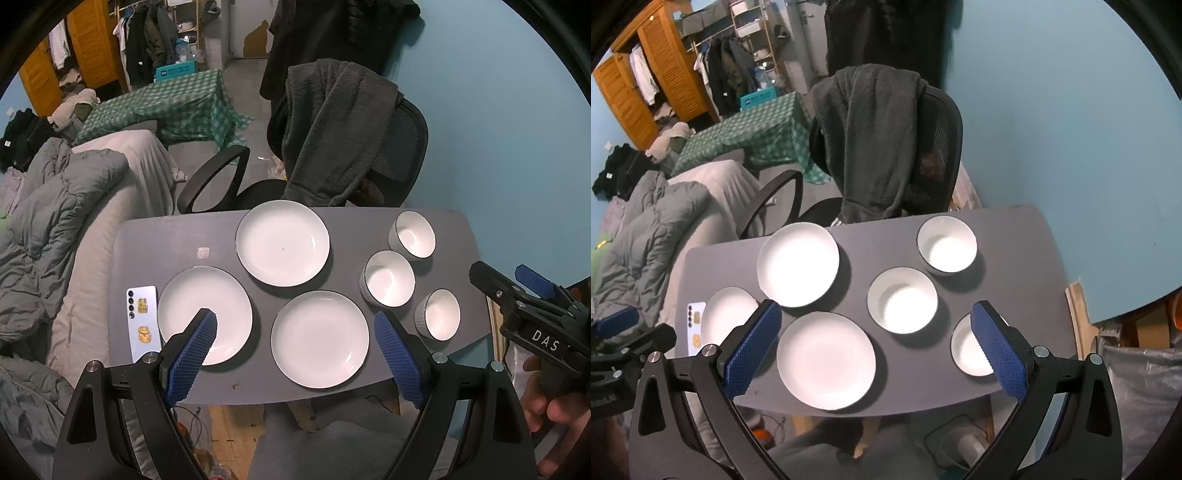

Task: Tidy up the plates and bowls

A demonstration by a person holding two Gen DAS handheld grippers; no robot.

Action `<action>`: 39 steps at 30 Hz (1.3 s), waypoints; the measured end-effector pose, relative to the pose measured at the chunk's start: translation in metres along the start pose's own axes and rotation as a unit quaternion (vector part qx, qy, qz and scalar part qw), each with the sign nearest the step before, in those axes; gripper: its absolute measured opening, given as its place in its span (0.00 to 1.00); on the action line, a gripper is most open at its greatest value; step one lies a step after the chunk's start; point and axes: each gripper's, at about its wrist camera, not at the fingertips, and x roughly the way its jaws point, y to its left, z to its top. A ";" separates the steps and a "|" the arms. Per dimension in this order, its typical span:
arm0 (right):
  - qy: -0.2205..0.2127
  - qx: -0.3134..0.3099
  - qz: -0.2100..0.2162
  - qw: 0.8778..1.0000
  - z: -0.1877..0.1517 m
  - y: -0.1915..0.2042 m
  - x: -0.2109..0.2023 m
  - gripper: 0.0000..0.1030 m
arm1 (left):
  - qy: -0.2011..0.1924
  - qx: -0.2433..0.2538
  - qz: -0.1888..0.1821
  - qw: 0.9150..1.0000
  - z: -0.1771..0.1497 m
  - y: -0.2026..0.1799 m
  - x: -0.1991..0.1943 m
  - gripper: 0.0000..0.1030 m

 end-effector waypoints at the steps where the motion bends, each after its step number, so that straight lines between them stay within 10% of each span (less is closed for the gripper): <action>1: 0.000 0.000 0.000 1.000 -0.001 -0.001 0.001 0.97 | 0.001 0.000 0.000 1.000 0.000 0.000 0.000 0.86; 39: 0.008 0.005 0.001 1.000 -0.013 -0.001 -0.001 0.97 | 0.004 0.011 -0.015 1.000 -0.008 -0.008 -0.002 0.86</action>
